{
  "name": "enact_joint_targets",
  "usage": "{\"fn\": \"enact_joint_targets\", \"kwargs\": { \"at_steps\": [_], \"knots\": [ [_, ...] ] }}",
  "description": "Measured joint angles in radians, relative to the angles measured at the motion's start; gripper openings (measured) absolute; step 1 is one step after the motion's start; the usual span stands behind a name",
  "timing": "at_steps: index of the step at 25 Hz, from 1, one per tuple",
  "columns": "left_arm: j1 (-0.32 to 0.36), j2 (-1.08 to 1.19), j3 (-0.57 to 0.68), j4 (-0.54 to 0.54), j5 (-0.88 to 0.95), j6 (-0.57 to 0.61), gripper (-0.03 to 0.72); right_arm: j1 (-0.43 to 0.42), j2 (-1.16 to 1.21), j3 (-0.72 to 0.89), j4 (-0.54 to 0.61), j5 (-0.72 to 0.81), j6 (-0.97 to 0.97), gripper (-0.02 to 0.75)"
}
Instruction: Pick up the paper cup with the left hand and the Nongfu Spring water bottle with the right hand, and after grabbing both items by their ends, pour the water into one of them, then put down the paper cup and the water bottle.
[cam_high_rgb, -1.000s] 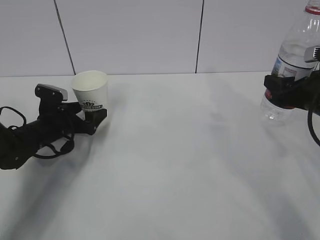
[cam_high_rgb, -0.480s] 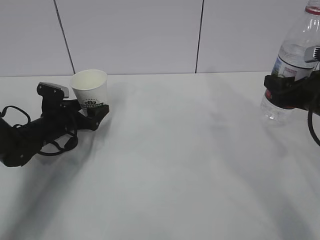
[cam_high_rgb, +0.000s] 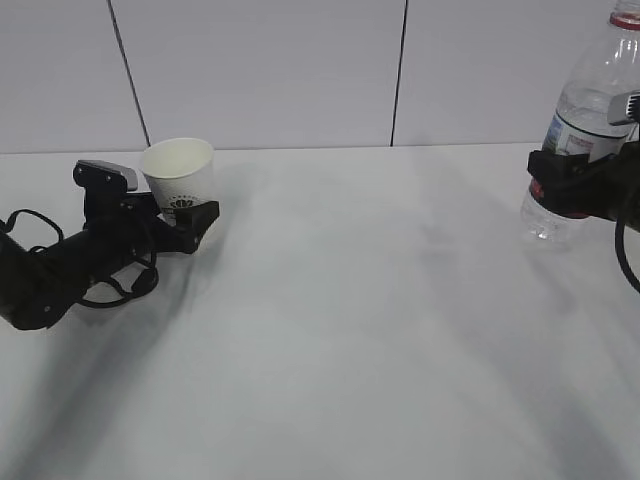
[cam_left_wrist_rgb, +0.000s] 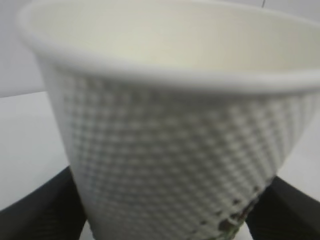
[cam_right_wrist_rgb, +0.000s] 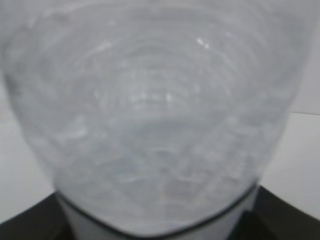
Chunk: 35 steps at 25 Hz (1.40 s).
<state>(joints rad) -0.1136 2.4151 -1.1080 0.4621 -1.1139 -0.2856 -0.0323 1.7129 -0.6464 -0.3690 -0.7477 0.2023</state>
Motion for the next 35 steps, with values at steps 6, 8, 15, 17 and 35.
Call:
{"fn": "enact_joint_targets", "kwargs": {
  "at_steps": [6,8,15,17,35],
  "knots": [
    [0.0,0.01,-0.021,0.0,0.0,0.0,0.684,0.0,0.0,0.0,0.0,0.0,0.002,0.457],
    [0.0,0.012,-0.023,0.0,0.0,0.0,0.675,0.0,0.0,0.0,0.0,0.0,0.002,0.457],
    [0.0,0.016,-0.023,0.0,0.0,-0.001,0.6,0.0,0.0,0.0,0.0,0.0,0.003,0.456],
    [0.0,0.016,-0.023,0.0,0.0,-0.001,0.582,0.0,0.0,0.0,0.0,0.0,0.003,0.456],
    [0.0,-0.078,0.064,0.061,0.001,-0.022,0.575,0.0,0.0,0.0,-0.003,0.0,0.003,0.456]
  ]
}}
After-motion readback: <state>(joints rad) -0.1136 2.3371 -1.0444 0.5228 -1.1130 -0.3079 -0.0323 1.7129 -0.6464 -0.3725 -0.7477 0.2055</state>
